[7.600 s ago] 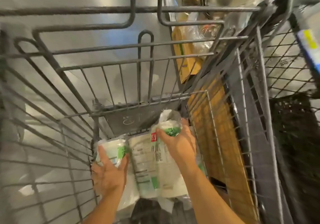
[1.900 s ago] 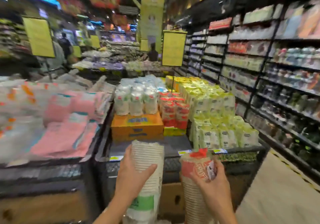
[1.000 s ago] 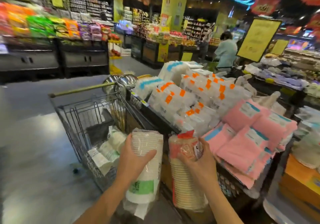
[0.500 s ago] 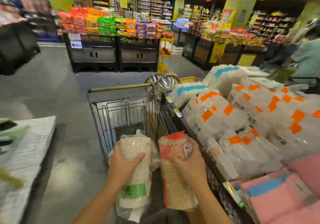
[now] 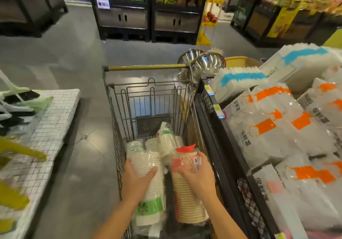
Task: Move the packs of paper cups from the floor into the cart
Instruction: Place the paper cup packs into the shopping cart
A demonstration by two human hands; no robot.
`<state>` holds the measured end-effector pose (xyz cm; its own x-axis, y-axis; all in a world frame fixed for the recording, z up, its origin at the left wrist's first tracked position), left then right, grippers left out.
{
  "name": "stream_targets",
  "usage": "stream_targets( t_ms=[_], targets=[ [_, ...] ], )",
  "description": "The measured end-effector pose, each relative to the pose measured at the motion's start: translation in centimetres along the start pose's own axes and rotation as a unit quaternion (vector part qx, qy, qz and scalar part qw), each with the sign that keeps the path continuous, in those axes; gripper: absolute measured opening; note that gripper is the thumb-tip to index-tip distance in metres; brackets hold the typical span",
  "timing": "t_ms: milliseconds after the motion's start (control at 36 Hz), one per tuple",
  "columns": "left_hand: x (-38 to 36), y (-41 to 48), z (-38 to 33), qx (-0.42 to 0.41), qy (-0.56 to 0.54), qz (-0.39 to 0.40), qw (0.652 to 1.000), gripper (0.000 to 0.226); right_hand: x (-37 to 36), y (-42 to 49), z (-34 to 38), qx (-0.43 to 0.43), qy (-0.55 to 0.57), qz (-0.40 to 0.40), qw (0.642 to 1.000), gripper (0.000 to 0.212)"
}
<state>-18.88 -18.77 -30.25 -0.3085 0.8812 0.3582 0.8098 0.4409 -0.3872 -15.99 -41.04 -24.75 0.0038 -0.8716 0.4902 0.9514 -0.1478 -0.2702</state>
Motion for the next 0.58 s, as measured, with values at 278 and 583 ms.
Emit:
stream_targets(
  t_ms=[278,583],
  targets=[
    [-6.4,7.7,7.0,0.086,0.038,0.026,0.995,0.102,-6.6,7.8,-7.7,-0.123,-0.1,0.042,0.987,0.076],
    [-15.3,12.6,18.1,0.168,0.104,0.028,0.98,0.116,-13.8,14.7,-18.7,-0.263,-0.097,0.065,0.958,0.074]
  ],
)
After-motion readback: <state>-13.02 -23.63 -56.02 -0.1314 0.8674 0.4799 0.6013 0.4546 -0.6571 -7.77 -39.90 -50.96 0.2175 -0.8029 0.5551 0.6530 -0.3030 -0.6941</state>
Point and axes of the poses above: each hand's wrist, its own y-axis towards the middle knuckle, its own x-axis out of the back of the hand, z = x × y, the point moved 3 cm from there along y, towards the middle knuckle, and after that the axes turned 1 degree about y, right-handed, at the moved point
